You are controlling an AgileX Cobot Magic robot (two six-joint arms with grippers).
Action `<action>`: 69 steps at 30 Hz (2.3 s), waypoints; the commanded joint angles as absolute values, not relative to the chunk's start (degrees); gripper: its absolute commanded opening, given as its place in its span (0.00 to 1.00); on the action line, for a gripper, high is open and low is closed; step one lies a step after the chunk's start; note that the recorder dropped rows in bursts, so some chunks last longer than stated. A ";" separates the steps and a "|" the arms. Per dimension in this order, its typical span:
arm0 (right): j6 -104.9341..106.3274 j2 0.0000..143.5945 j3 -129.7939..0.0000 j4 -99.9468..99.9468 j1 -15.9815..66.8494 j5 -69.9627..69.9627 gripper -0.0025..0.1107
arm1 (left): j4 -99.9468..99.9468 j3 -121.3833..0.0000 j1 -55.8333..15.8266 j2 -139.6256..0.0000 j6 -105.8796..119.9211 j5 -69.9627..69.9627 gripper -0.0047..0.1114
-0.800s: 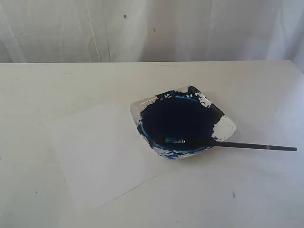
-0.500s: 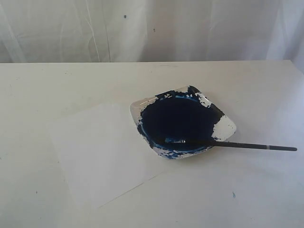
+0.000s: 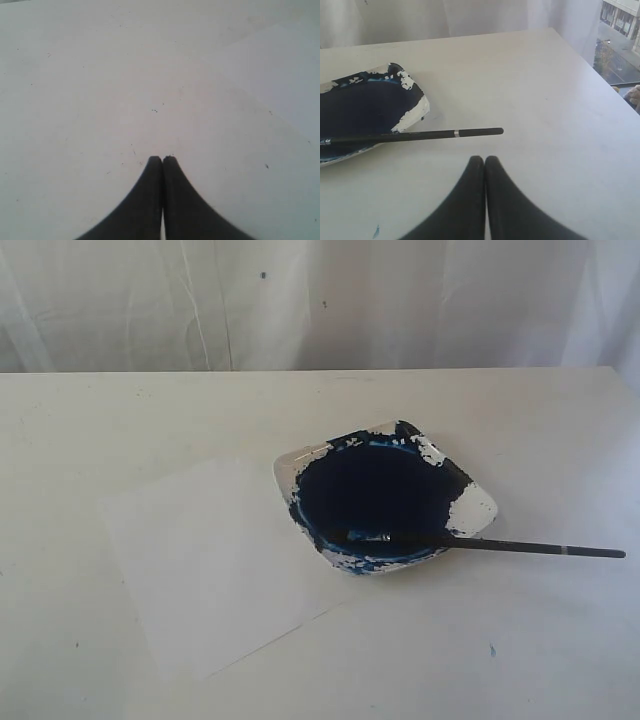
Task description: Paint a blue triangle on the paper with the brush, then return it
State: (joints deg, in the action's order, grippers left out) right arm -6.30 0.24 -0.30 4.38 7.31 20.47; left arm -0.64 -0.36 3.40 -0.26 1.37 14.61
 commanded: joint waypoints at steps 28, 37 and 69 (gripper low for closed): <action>-6.24 0.00 0.00 4.52 7.38 20.08 0.02 | -1.14 0.00 3.49 0.00 1.52 14.68 0.04; -6.24 0.00 0.00 4.52 7.38 20.08 0.02 | 1.49 0.00 3.49 0.00 2.75 12.06 0.04; -6.24 0.00 0.00 4.52 7.38 20.08 0.02 | -22.71 -23.68 3.49 -36.74 6.52 -37.91 0.04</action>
State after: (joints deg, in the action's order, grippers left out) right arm -6.30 0.24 -0.30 4.38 7.31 20.47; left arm -22.05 -18.78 3.40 -28.33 5.25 -37.38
